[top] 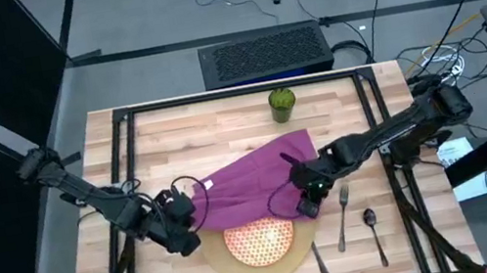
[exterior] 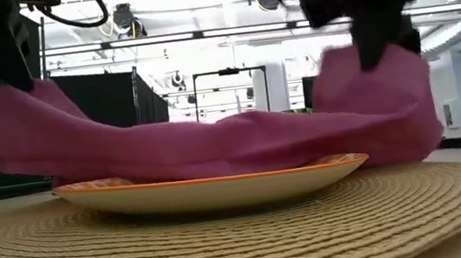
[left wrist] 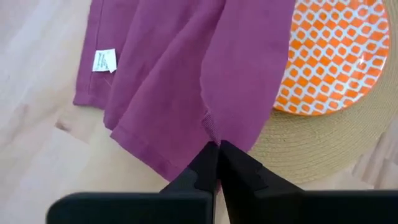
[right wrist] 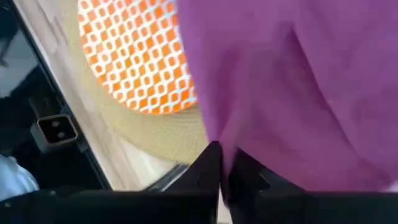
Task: Set table place
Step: Fold the purple table napkin
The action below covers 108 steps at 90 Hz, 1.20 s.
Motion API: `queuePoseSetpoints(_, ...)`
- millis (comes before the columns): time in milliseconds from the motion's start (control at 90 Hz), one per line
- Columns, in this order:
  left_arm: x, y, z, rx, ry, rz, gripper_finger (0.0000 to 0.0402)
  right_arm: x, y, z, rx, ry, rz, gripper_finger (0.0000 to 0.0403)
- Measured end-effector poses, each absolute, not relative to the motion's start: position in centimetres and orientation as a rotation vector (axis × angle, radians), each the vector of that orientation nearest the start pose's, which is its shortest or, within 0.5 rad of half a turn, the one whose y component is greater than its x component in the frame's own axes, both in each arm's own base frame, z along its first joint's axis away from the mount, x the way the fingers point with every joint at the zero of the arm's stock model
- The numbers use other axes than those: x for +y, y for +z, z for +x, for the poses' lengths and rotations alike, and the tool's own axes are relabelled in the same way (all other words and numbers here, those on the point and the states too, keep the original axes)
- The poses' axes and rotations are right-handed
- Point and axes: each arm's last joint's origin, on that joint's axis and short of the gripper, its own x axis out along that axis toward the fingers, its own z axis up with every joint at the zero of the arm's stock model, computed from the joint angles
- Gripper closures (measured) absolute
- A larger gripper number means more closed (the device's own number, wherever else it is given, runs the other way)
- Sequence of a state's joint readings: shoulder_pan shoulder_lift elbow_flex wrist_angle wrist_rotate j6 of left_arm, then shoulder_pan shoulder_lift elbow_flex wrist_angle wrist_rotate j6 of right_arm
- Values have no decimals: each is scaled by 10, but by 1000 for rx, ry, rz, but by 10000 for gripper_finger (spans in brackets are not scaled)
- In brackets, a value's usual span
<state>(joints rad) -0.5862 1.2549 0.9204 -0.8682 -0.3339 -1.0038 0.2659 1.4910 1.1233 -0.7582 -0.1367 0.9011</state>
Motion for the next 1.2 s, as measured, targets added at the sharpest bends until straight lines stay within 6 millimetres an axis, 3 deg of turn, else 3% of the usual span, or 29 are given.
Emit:
queuePoseSetpoints(78,-118,250,192,1002,320,-328,402,91,268,276,1192,-215,665,403)
queuePoseSetpoints(211,-119,281,192,849,315,-288,402,103,300,270,1122,-311,562,403)
queuePoseSetpoints(378,-110,319,192,657,363,-173,402,102,332,264,1004,-427,412,403)
queuePoseSetpoints(567,-92,356,190,518,436,-65,402,81,364,266,891,-515,253,403)
queuePoseSetpoints(856,-68,407,167,373,541,31,402,43,428,262,708,-632,57,403)
queuePoseSetpoints(1033,-50,439,146,279,616,60,402,10,469,252,614,-698,4,403)
queuePoseSetpoints(1200,-38,454,136,245,668,74,402,-17,490,248,560,-672,18,403)
